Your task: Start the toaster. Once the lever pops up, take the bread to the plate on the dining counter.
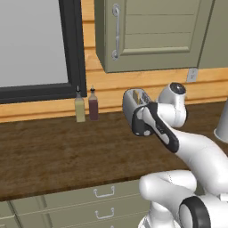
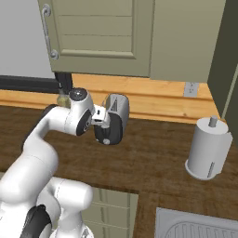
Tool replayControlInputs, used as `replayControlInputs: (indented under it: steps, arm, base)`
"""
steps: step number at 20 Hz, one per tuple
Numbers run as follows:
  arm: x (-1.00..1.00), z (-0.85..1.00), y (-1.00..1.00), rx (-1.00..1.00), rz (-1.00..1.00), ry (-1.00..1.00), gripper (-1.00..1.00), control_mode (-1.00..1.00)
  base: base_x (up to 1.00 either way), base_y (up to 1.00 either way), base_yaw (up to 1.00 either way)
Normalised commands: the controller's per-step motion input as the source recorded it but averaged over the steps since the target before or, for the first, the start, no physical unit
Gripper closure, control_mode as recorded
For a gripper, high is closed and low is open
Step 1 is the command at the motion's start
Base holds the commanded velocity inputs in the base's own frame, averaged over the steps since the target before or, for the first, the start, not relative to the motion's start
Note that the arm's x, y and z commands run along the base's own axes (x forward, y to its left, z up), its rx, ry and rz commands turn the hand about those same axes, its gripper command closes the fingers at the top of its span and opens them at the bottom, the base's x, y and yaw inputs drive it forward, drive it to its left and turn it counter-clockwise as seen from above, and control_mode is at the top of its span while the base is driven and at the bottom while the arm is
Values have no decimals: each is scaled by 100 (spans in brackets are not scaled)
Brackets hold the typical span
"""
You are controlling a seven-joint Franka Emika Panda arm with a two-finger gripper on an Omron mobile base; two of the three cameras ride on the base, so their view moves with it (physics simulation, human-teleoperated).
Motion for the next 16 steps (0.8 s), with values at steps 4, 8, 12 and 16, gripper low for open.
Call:
replayControlInputs:
  steps: [4, 8, 12, 16]
  arm:
    - [23, -15, 0, 0, 0, 1, -100, -100]
    - [13, -17, 0, 0, 0, 1, -100, -100]
    - [21, -17, 0, 0, 0, 0, -100, -100]
    - [26, -19, 0, 0, 0, 1, -100, -100]
  base:
    - [0, 0, 0]
    - [0, 0, 0]
    - [0, 0, 0]
    - [0, 0, 0]
